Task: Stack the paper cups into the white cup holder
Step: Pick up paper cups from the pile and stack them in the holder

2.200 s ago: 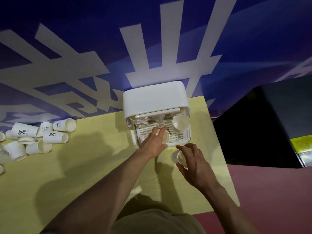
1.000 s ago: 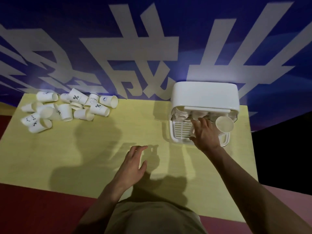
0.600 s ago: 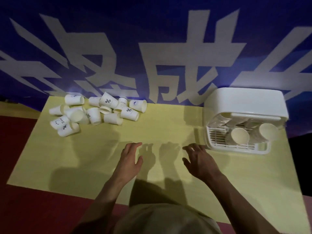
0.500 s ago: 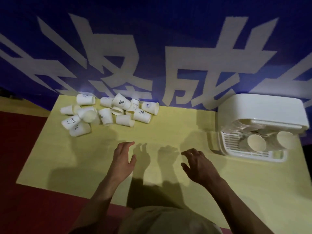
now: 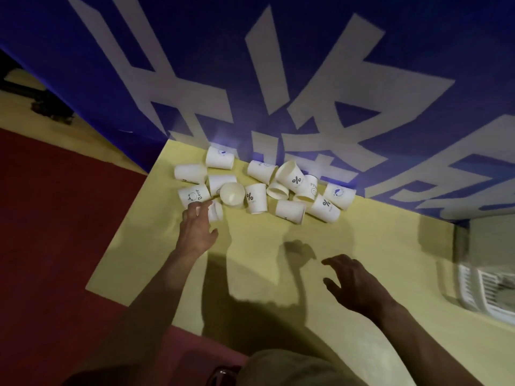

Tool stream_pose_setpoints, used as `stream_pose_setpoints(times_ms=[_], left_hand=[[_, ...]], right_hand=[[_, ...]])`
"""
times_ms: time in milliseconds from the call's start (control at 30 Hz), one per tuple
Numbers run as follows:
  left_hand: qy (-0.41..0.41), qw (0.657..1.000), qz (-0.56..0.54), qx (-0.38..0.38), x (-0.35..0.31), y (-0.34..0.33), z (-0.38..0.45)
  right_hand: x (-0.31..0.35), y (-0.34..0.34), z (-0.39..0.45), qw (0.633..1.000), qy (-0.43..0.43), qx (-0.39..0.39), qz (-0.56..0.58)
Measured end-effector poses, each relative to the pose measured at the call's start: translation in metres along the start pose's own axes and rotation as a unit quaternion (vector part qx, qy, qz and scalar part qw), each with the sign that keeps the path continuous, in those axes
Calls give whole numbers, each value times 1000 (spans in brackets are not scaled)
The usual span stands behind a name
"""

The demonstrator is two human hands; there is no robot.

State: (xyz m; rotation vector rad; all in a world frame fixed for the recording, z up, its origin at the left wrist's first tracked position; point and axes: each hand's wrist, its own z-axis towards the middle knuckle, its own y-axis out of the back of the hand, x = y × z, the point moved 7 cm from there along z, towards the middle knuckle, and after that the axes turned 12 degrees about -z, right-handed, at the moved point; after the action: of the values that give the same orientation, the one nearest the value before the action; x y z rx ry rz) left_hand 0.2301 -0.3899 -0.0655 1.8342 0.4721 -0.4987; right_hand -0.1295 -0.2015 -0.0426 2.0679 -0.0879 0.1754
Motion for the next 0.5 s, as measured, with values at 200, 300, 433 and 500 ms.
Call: stream_pose_setpoints(times_ms=[200, 300, 433, 500], left_hand=[[-21, 999, 28, 21, 5, -21, 24], [-67, 998, 7, 7, 2, -24, 27], [-97, 995, 23, -26, 1, -31, 23], [-82, 996, 22, -13, 5, -33, 19]], right_hand=[[19, 42, 45, 999, -10, -14, -30], [40, 61, 72, 998, 22, -51, -38], [85, 84, 117, 992, 80, -74, -62], [110, 93, 143, 990, 98, -74, -66]])
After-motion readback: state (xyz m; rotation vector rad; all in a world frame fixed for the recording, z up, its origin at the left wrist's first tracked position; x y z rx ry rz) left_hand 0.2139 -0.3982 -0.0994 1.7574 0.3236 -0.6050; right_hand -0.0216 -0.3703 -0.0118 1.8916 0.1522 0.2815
